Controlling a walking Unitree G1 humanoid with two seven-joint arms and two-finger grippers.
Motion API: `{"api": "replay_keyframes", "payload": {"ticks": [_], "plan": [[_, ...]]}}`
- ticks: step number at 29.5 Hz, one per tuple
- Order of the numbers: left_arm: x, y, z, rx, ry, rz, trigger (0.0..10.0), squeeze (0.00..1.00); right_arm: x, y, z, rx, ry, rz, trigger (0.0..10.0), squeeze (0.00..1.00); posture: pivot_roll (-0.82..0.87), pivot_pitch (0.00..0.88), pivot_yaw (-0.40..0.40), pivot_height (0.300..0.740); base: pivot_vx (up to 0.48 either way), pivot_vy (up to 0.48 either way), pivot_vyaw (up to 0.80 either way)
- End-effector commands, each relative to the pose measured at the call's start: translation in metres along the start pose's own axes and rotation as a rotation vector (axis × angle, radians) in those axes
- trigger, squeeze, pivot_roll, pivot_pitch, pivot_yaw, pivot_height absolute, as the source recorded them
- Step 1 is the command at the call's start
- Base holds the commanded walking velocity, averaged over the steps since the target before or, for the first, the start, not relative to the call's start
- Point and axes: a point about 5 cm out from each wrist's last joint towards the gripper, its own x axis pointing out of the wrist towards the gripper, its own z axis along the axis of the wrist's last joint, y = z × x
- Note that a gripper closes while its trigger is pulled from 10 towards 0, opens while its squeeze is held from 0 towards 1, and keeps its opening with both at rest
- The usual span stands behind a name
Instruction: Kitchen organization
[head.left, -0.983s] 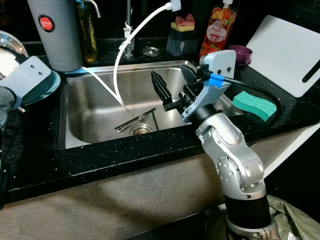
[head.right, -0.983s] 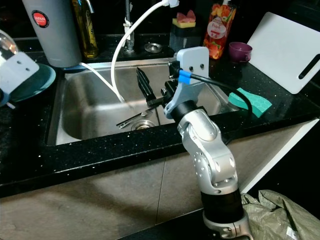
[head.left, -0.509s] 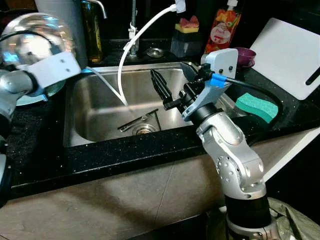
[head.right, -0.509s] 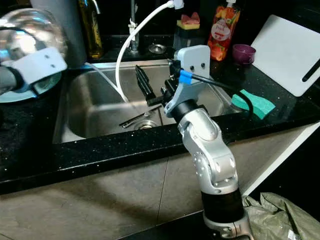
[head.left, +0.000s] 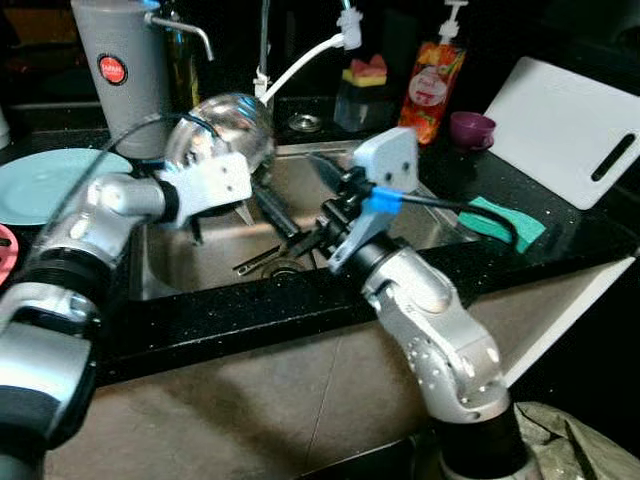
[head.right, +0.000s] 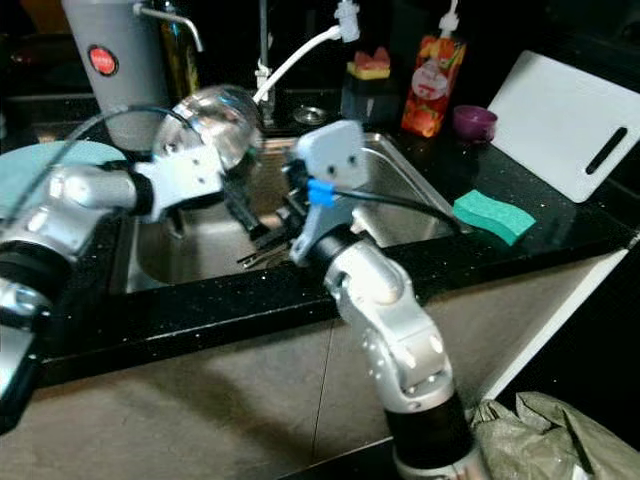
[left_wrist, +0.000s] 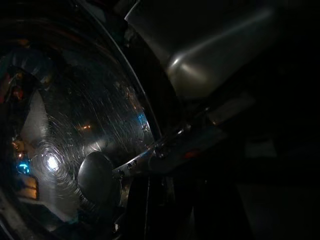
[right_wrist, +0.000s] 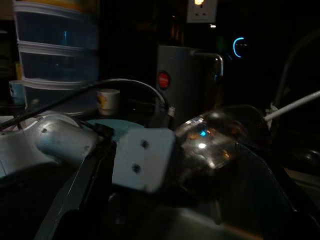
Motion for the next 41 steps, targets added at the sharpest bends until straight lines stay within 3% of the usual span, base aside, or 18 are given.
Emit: {"api": "replay_keyframes", "payload": {"ticks": [1, 4, 5, 11, 13, 25, 26, 28, 29, 36, 38, 40, 41], "plan": [[0.003, 0.002, 0.012, 0.029, -0.052, 0.001, 10.0, 0.0, 0.001, 0.003, 0.0, -0.03, -0.006, -0.001, 10.0, 0.0, 0.08, 0.083, -0.055, 0.74, 0.0, 0.0, 0.0], [0.008, 0.001, 0.017, 0.016, -0.076, 0.004, 10.0, 0.0, 0.002, 0.002, -0.006, -0.069, 0.018, -0.019, 10.0, 0.0, 0.08, 0.08, -0.052, 0.74, 0.0, 0.0, 0.0], [0.008, 0.007, 0.022, -0.004, -0.1, 0.046, 10.0, 0.0, -0.001, -0.006, -0.016, -0.115, 0.066, -0.065, 10.0, 0.0, 0.08, 0.08, -0.051, 0.74, 0.0, 0.0, 0.0], [0.005, 0.02, 0.025, -0.039, -0.111, 0.133, 10.0, 0.0, -0.006, -0.018, -0.025, -0.151, 0.115, -0.146, 10.0, 0.0, 0.08, 0.08, -0.047, 0.74, 0.0, 0.0, 0.0], [0.0, 0.023, 0.02, -0.046, -0.09, 0.132, 10.0, 0.0, -0.009, -0.027, -0.024, -0.157, 0.113, -0.197, 10.0, 0.0, 0.08, 0.081, -0.044, 0.74, 0.0, 0.0, 0.0], [-0.01, 0.029, 0.004, -0.155, -0.002, 0.129, 10.0, 0.0, -0.022, -0.042, -0.031, -0.267, 0.135, -0.238, 10.0, 0.0, 0.08, 0.078, -0.047, 0.74, 0.0, 0.0, 0.0], [-0.012, 0.023, -0.003, -0.075, 0.056, 0.096, 10.0, 0.0, -0.024, -0.047, -0.032, -0.269, 0.138, -0.266, 10.0, 0.0, 0.09, 0.077, -0.048, 0.74, 0.0, 0.0, 0.0], [-0.013, 0.021, -0.006, -0.034, 0.081, 0.085, 10.0, 0.0, -0.025, -0.048, -0.033, -0.27, 0.139, -0.274, 10.0, 0.0, 0.09, 0.077, -0.048, 0.74, 0.0, 0.0, 0.0], [-0.011, 0.007, -0.016, 0.099, 0.16, 0.014, 10.0, 0.0, -0.027, -0.052, -0.034, -0.268, 0.144, -0.293, 10.0, 0.0, 0.09, 0.077, -0.047, 0.74, 0.0, 0.0, 0.0], [-0.002, -0.023, -0.032, 0.26, 0.262, -0.128, 10.0, 0.0, -0.026, -0.057, -0.031, -0.264, 0.126, -0.32, 10.0, 0.0, 0.1, 0.079, -0.042, 0.74, 0.0, 0.0, 0.0], [0.002, -0.04, -0.039, 0.399, 0.307, -0.226, 10.0, 0.0, -0.025, -0.06, -0.027, -0.261, 0.106, -0.338, 10.0, 0.0, 0.09, 0.079, -0.039, 0.74, 0.0, 0.0, 0.0], [0.003, -0.047, -0.042, 0.478, 0.323, -0.268, 10.0, 0.0, -0.025, -0.062, -0.026, -0.258, 0.099, -0.345, 10.0, 0.0, 0.09, 0.08, -0.036, 0.74, 0.0, 0.0, 0.0], [0.003, -0.047, -0.042, 0.478, 0.323, -0.268, 10.0, 0.0, -0.025, -0.062, -0.026, -0.258, 0.099, -0.345, 10.0, 0.0, 0.09, 0.08, -0.036, 0.74, 0.0, 0.0, 0.0]]}}
